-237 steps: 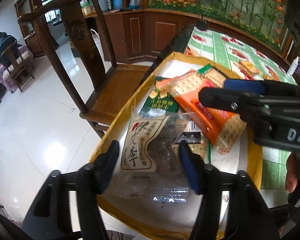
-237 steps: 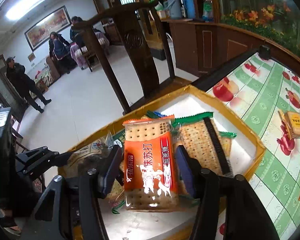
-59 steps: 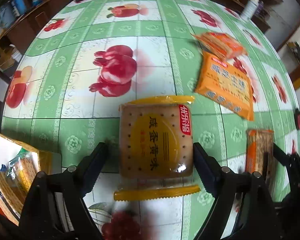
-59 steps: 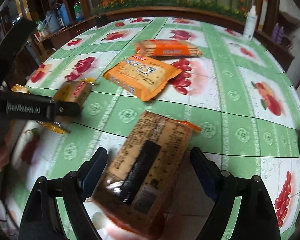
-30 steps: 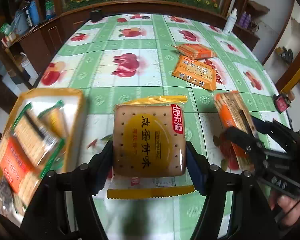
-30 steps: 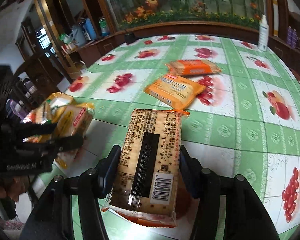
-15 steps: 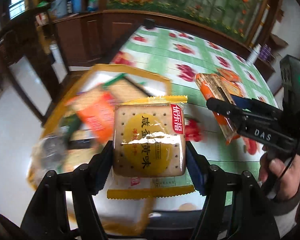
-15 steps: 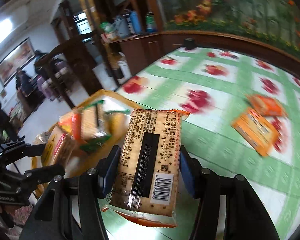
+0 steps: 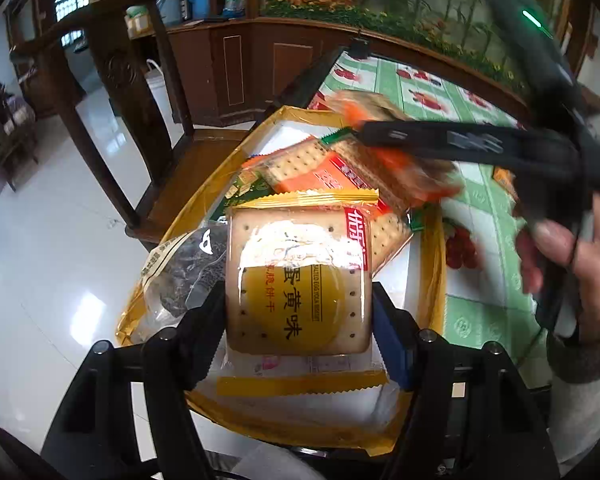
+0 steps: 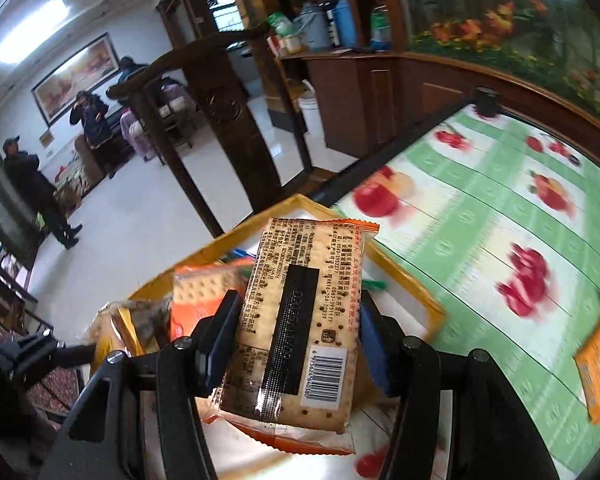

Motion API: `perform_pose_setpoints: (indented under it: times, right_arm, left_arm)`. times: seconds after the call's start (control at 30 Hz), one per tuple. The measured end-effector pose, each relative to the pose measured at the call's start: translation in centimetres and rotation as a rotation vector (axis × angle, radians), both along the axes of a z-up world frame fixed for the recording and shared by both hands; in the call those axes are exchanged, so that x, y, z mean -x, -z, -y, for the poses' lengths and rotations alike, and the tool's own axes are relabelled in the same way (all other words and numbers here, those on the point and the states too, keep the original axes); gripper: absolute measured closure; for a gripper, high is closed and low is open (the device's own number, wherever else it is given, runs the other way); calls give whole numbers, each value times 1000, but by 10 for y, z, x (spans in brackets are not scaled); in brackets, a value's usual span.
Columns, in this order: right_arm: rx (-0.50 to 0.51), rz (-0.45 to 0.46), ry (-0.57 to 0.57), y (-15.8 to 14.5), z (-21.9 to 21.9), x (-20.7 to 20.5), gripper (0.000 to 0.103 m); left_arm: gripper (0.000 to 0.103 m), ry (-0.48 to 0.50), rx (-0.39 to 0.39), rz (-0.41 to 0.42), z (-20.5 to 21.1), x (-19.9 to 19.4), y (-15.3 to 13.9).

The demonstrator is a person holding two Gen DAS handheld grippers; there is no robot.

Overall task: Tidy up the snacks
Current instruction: 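Carry both held packs over the cardboard box and lower them in, then open both grippers and move them back over the remaining packs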

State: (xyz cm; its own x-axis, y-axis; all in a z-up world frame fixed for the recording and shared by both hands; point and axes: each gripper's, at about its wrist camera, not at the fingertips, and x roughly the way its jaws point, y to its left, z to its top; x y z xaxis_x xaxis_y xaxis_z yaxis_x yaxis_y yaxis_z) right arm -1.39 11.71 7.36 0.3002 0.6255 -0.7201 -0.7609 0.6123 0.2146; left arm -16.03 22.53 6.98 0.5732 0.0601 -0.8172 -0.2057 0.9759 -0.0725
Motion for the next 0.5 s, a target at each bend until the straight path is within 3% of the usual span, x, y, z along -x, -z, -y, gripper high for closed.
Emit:
perform_pose_setpoints:
  times: [0.1, 0.2, 0.33, 0.5]
  right_arm:
    - [47, -2, -31, 13, -23, 1, 46]
    - [67, 55, -36, 15, -30, 10, 44]
    - [-29, 4, -22, 1, -10, 8, 35]
    - [-58, 11, 6, -8, 5, 10, 32]
  left_arm:
    - [34, -2, 29, -27, -2, -4, 12]
    - [34, -13, 34, -30, -3, -6, 17]
    - [33, -20, 24, -27, 0, -9, 18]
    - [30, -42, 23, -17, -1, -3, 16]
